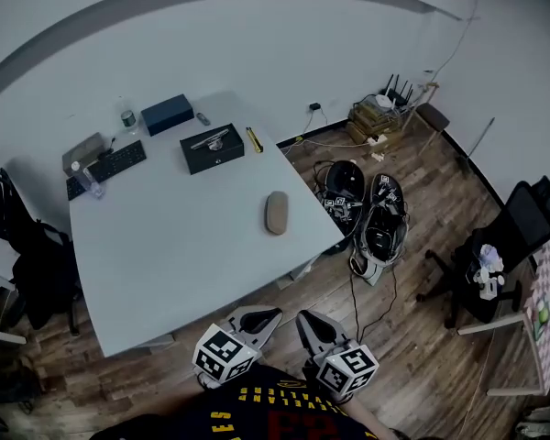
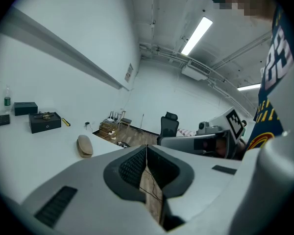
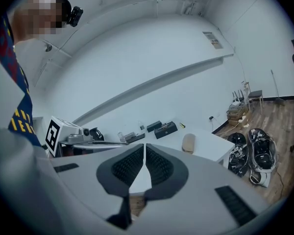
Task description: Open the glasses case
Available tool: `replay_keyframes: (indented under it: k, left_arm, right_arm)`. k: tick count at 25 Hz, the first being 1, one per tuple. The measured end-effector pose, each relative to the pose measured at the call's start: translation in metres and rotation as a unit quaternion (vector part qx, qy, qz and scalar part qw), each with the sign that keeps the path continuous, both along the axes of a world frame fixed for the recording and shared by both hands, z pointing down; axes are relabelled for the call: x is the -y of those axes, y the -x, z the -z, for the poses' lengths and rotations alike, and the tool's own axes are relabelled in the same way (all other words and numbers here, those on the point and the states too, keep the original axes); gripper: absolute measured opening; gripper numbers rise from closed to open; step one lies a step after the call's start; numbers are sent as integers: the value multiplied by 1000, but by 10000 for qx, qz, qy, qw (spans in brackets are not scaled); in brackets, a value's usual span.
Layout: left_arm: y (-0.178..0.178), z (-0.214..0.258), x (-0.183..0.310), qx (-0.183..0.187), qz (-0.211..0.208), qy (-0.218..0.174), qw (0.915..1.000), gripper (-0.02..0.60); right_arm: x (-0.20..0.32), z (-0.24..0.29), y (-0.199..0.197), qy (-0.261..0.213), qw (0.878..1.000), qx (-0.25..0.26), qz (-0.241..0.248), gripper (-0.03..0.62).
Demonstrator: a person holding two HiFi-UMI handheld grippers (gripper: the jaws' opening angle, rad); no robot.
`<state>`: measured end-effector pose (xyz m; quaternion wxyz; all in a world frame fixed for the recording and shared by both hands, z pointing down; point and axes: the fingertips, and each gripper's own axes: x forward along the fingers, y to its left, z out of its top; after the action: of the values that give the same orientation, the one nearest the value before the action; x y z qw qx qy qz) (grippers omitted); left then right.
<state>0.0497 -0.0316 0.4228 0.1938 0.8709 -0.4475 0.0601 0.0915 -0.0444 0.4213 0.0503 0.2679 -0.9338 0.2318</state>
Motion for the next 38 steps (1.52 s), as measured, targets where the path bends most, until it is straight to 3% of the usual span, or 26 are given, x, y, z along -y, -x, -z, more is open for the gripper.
replay_keyframes:
  k: [12,22,29,38]
  left_arm:
    - [57,-5,42,-147,-117,9,9998,15]
    - [74,-16,55,-172,-177,107,9996,15]
    - [80,-23,73,-115,-101,193,9997,15]
    - [97,-29,121,-26,226,284,9993,15]
  right_arm:
    - [45,-4,56,112,9995,-279,-109,25]
    - [57,-18,69,373,9985,-280,-278,25]
    - [70,-34,81,593,9979,-199,-146,25]
    - [124,-33,102,564,9981,-161,182,25]
